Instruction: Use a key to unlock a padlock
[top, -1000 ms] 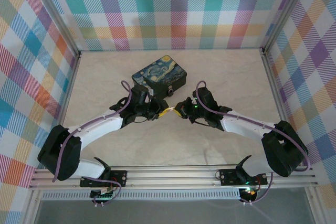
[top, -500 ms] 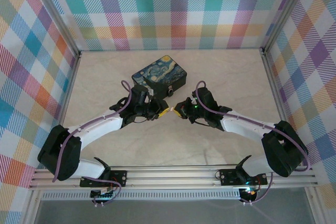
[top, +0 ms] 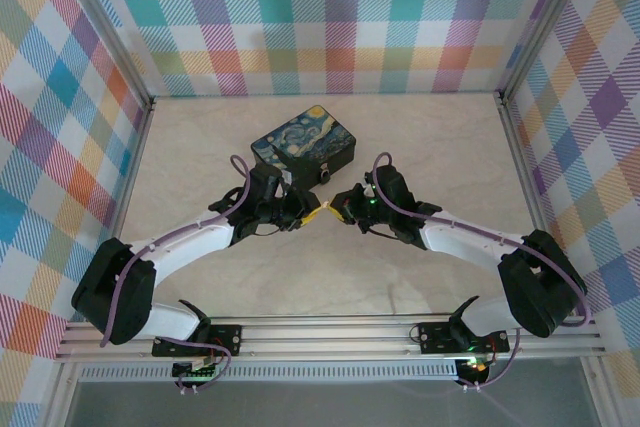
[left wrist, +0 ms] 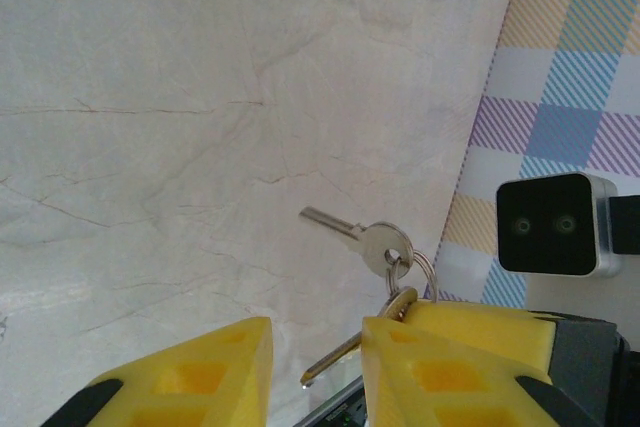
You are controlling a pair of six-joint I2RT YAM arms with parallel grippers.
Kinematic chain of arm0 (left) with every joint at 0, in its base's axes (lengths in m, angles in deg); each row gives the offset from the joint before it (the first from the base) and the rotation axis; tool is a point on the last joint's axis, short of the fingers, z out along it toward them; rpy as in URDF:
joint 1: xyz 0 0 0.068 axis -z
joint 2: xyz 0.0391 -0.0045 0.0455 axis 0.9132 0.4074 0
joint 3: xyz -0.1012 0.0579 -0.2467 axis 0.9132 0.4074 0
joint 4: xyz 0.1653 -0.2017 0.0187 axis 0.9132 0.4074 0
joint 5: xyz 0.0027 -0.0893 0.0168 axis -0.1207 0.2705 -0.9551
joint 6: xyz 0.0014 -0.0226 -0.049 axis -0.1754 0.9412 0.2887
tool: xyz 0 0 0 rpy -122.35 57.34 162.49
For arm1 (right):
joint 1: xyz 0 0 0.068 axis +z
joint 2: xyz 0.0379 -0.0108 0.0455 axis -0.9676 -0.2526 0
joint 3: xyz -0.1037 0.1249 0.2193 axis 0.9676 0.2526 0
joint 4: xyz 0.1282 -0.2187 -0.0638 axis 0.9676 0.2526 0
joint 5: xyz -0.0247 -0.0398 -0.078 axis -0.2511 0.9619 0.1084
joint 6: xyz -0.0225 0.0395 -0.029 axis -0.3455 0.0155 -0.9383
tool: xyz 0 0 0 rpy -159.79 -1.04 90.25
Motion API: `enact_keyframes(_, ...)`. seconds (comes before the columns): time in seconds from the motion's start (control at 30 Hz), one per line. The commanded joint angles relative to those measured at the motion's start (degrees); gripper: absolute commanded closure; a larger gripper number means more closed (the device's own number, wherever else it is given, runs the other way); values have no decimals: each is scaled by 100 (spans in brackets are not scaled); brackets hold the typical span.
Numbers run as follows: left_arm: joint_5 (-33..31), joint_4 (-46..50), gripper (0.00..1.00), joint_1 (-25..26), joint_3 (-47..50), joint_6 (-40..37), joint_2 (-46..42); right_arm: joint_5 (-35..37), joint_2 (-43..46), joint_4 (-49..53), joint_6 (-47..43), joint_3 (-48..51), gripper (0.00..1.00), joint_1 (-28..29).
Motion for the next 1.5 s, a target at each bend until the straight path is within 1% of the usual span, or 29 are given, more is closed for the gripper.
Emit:
enact_keyframes(0.0,129,-261,71,-59,81,147,-71,-126,-109,-313,114,-117,100,50)
enact_keyframes(0.07,98,-223,72,-65,81,130,-101,-134,-118,-328,115,-128,100,59)
enact_keyframes(0.4,97,-238,87,-73,117,114,-137,-136,-127,-351,160,-107,100,75)
enact_keyframes(0.53,50,-140,100,-73,110,23,-169,-143,-126,-332,134,-127,100,82)
enact_keyframes(0.67,4,64,100,-81,43,-240,-199,-161,-110,-321,97,-84,100,82)
enact_keyframes(0.73,-63,314,100,-97,-41,-510,-215,-162,-52,-270,32,-23,94,80)
enact_keyframes(0.8,2,488,100,-145,-116,-792,-219,-135,81,-127,-145,70,81,65)
enact_keyframes(0.93,354,791,100,-240,-338,-1426,-200,-196,539,632,-965,202,60,-113)
enact_keyframes(0.97,431,933,100,-240,-421,-1637,-178,-307,655,799,-1211,247,56,-204)
enact_keyframes(1.03,618,1165,100,-249,-582,-2030,-122,-620,846,1008,-1853,307,51,-490)
enact_keyframes(1.1,935,1272,100,-251,-735,-2369,-40,-976,975,1190,-2706,311,50,-738)
enact_keyframes(1.2,1422,1336,100,-249,-914,-2766,113,-1703,1018,1031,-3817,371,52,-1009)
enact_keyframes(1.27,1648,1422,100,-249,-1035,-3000,196,-2212,937,839,-4271,351,52,-1157)
enact_keyframes(1.37,1835,1575,100,-240,-1169,-3294,249,-2906,845,340,-4538,326,53,-1271)
enact_keyframes(1.47,1896,1629,100,-240,-1202,-3376,218,-3309,751,208,-4841,228,53,-1276)
